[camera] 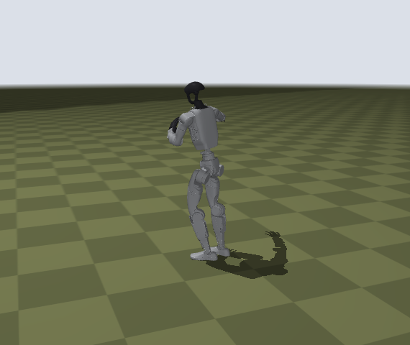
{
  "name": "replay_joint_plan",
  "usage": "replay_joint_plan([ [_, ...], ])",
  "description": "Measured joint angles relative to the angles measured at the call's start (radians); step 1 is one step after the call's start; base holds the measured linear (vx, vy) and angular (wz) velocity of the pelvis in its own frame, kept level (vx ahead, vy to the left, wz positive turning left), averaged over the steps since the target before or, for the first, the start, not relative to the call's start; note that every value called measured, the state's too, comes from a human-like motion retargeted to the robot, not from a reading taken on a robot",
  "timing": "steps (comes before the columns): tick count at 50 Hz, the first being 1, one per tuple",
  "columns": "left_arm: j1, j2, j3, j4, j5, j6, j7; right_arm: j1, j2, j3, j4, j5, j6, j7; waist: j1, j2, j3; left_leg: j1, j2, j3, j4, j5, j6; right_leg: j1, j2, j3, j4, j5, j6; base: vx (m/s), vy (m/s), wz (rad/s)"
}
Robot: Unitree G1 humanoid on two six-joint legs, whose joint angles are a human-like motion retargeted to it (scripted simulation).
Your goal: Kungfu
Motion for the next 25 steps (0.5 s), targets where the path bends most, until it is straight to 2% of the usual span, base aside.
replay_joint_plan([
  [3,-0.018,-0.006,-0.021,-0.031,-0.045,-0.013,-0.028,-0.008,-0.004,-0.028,0.142,0.029,0.033,-0.035,0.021,-0.044,0.014,0.008,-0.026,-0.029,-0.077,0.006,0.174,0.006,0.028,0.043,-0.017,-0.028,0.016,-0.10,-0.22,-1.25],
  [4,-0.023,0.002,-0.025,-0.039,-0.066,-0.018,-0.048,0.000,-0.001,-0.036,0.186,0.054,0.026,-0.056,0.023,-0.060,0.016,0.011,-0.016,-0.046,-0.079,-0.009,0.169,0.000,0.042,0.046,-0.016,-0.038,0.022,-0.08,-0.27,-0.96],
  [5,-0.028,0.013,-0.029,-0.048,-0.089,-0.022,-0.071,0.011,0.002,-0.044,0.230,0.082,0.013,-0.077,0.025,-0.075,0.018,0.014,-0.001,-0.068,-0.074,-0.031,0.138,-0.008,0.058,0.047,-0.011,-0.046,0.028,-0.03,-0.21,-1.24],
  [7,-0.030,0.041,-0.033,-0.062,-0.115,-0.024,-0.120,0.039,0.015,-0.045,0.296,0.125,-0.024,-0.091,0.066,-0.128,0.022,0.006,0.036,-0.055,-0.077,-0.033,0.105,-0.039,0.068,0.033,0.025,-0.083,0.094,-0.09,-0.25,-1.27],
  [8,-0.034,0.053,-0.035,-0.068,-0.120,-0.027,-0.140,0.062,0.021,-0.051,0.325,0.137,-0.038,-0.089,0.061,-0.147,0.022,-0.004,0.059,-0.053,-0.074,-0.040,0.097,-0.058,0.047,-0.062,0.051,-0.105,0.144,-0.19,-0.34,-0.18],
  [9,-0.040,0.063,-0.040,-0.072,-0.124,-0.035,-0.152,0.091,0.024,-0.059,0.348,0.137,-0.054,-0.085,0.036,-0.145,0.016,-0.034,0.096,-0.056,-0.063,-0.049,0.092,-0.085,0.012,-0.224,0.101,-0.116,0.199,-0.23,-0.33,0.75],
  [10,-0.046,0.073,-0.046,-0.074,-0.126,-0.045,-0.162,0.124,0.026,-0.069,0.368,0.131,-0.072,-0.079,0.001,-0.132,0.005,-0.074,0.141,-0.063,-0.049,-0.060,0.090,-0.117,-0.031,-0.420,0.162,-0.122,0.258,-0.15,-0.28,0.87],
  [12,-0.034,0.072,-0.049,-0.065,-0.119,-0.078,-0.160,0.185,0.031,-0.067,0.398,0.098,-0.069,-0.093,-0.001,-0.069,-0.002,-0.159,0.222,-0.139,-0.020,-0.073,0.095,-0.196,-0.029,-0.508,0.389,-0.062,0.224,-0.08,-0.24,-0.01],
  [13,-0.020,0.060,-0.052,-0.052,-0.114,-0.095,-0.149,0.210,0.032,-0.068,0.411,0.070,-0.057,-0.111,0.029,-0.042,0.003,-0.190,0.267,-0.166,-0.003,-0.072,0.093,-0.256,-0.016,-0.440,0.540,-0.052,0.254,-0.12,-0.17,-0.91],
  [15,0.010,0.028,-0.065,-0.015,-0.115,-0.114,-0.130,0.256,0.034,-0.091,0.432,-0.007,-0.036,-0.148,0.086,0.004,0.012,-0.215,0.358,-0.152,-0.001,-0.063,0.090,-0.356,-0.041,-0.332,0.846,-0.042,0.246,-0.15,-0.06,-0.81],
  [17,0.044,0.006,-0.084,0.022,-0.137,-0.109,-0.142,0.295,0.039,-0.122,0.444,-0.078,-0.041,-0.191,0.052,0.114,0.018,-0.320,0.408,-0.264,0.030,-0.060,0.103,-0.359,-0.188,-0.386,1.025,0.004,0.100,-0.09,0.04,0.53],
  [20,0.102,-0.012,-0.089,0.053,-0.164,-0.107,-0.184,0.343,0.036,-0.157,0.447,-0.096,-0.024,-0.239,-0.013,0.291,0.032,-0.460,0.413,-0.446,0.032,-0.035,0.140,-0.326,-0.423,-0.372,1.002,0.236,-0.167,-0.06,0.10,1.10],
  [22,0.141,-0.012,-0.089,0.060,-0.143,-0.115,-0.176,0.357,0.035,-0.191,0.447,-0.046,0.023,-0.267,-0.074,0.309,0.052,-0.455,0.292,-0.459,0.037,-0.043,0.195,-0.270,-0.658,-0.232,0.797,0.321,-0.224,-0.07,0.21,1.80],
  [23,0.157,0.000,-0.082,0.061,-0.126,-0.118,-0.167,0.350,0.043,-0.202,0.447,-0.010,0.045,-0.279,-0.099,0.301,0.061,-0.443,0.229,-0.445,0.043,-0.056,0.225,-0.238,-0.804,-0.199,0.676,0.310,-0.224,-0.12,0.31,1.41],
  [25,0.200,0.048,-0.039,0.073,-0.067,-0.127,-0.137,0.289,0.090,-0.171,0.447,0.083,0.087,-0.294,-0.128,0.284,0.091,-0.405,0.156,-0.404,0.032,-0.079,0.274,-0.178,-1.031,-0.227,0.471,0.236,-0.224,-0.14,0.29,0.53],
])
